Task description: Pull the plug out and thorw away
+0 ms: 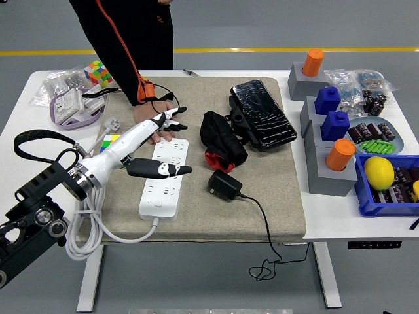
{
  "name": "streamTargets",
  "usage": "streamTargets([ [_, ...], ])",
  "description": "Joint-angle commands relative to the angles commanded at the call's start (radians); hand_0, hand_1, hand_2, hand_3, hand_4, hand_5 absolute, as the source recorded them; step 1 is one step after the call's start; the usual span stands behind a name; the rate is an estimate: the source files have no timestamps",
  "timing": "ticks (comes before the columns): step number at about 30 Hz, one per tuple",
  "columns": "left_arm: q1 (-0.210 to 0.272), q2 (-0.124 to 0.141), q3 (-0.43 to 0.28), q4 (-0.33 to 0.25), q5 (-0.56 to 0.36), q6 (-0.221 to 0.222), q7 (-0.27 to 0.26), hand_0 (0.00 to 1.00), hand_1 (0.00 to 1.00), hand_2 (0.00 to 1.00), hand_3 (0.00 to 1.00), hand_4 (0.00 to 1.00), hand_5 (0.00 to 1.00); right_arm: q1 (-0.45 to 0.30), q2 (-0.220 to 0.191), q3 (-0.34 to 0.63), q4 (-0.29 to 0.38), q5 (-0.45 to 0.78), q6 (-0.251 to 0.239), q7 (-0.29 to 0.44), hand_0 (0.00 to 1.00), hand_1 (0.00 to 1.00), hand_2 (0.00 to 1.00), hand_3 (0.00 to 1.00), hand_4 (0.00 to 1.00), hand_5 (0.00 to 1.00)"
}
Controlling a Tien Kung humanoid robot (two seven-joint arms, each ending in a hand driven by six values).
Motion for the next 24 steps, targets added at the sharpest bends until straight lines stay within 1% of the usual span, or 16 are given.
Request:
streamTargets([
  [2, 0.023, 0.016, -0.014, -0.026, -0.002, -0.055, 0.059, 0.227, 0.23, 0.285, 0.831, 0.916, 0.321, 0.0, -0.001, 0.002, 0.0, 0.0, 0.0, 0.0, 0.636, 0.676, 0.683, 0.596, 0.997, 0.471],
  [3, 0.036, 0.027, -0.024, -0.045, -0.003, -0.096, 0.105, 0.102, 0.06, 0.156, 0.818, 0.775, 0.309, 0.0, -0.001, 0.003, 0.0, -0.001, 0.0, 0.0, 0.636, 0.675, 0.683, 0.596, 0.997, 0.47],
  [6, 0.052, 0.041, -0.035, -0.07, -0.018, -0.164, 0.189, 0.102, 0.06, 0.156, 0.818, 0.775, 0.309, 0.001, -0.001, 0.002, 0.0, 0.0, 0.0, 0.0, 0.636, 0.675, 0.683, 0.596, 0.997, 0.47],
  [8, 0.061, 0.048, -0.043, -0.084, -0.032, -0.21, 0.259, 0.102, 0.06, 0.156, 0.818, 0.775, 0.309, 0.003, -0.001, 0.001, 0.0, 0.0, 0.001, -0.001, 0.636, 0.675, 0.683, 0.596, 0.997, 0.47],
  [9, 0.064, 0.05, -0.046, -0.088, -0.034, -0.221, 0.284, 0.084, 0.064, 0.156, 0.873, 0.617, 0.207, 0.003, -0.001, 0.0, 0.0, 0.001, 0.001, 0.0, 0.636, 0.676, 0.683, 0.596, 0.997, 0.47],
  [12, 0.074, 0.054, -0.057, -0.107, -0.046, -0.259, 0.364, 0.084, 0.064, 0.156, 0.873, 0.617, 0.207, 0.003, -0.002, -0.003, 0.0, 0.002, 0.001, -0.001, 0.636, 0.676, 0.683, 0.596, 0.997, 0.47],
  [14, 0.077, 0.056, -0.058, -0.116, -0.053, -0.275, 0.398, 0.084, 0.064, 0.156, 0.873, 0.617, 0.207, 0.003, -0.002, -0.004, 0.0, 0.002, 0.001, -0.001, 0.636, 0.676, 0.683, 0.596, 0.997, 0.47],
  [15, 0.076, 0.057, -0.057, -0.119, -0.054, -0.283, 0.413, 0.081, 0.066, 0.157, 0.89, 0.595, 0.172, 0.003, -0.003, -0.005, -0.001, 0.002, 0.001, -0.001, 0.636, 0.676, 0.683, 0.596, 0.997, 0.47],
  [16, 0.076, 0.058, -0.055, -0.122, -0.056, -0.292, 0.43, 0.081, 0.066, 0.157, 0.89, 0.595, 0.172, 0.003, -0.003, -0.006, -0.001, 0.002, 0.001, -0.001, 0.636, 0.676, 0.683, 0.596, 0.997, 0.47],
  [20, 0.077, 0.062, -0.046, -0.127, -0.054, -0.31, 0.468, 0.081, 0.066, 0.157, 0.89, 0.595, 0.172, 0.003, -0.004, -0.009, 0.0, 0.004, 0.001, -0.001, 0.636, 0.676, 0.683, 0.596, 0.997, 0.47],
  [21, 0.079, 0.063, -0.046, -0.13, -0.053, -0.316, 0.477, 0.079, 0.064, 0.153, 0.886, 0.585, 0.186, 0.003, -0.004, -0.01, 0.0, 0.004, 0.0, -0.001, 0.635, 0.676, 0.683, 0.595, 0.996, 0.471],
  [24, 0.09, 0.073, -0.048, -0.156, -0.058, -0.326, 0.498, 0.079, 0.064, 0.153, 0.886, 0.585, 0.186, 0.003, -0.005, -0.013, 0.0, 0.005, 0.001, -0.001, 0.635, 0.676, 0.683, 0.595, 0.996, 0.471],
])
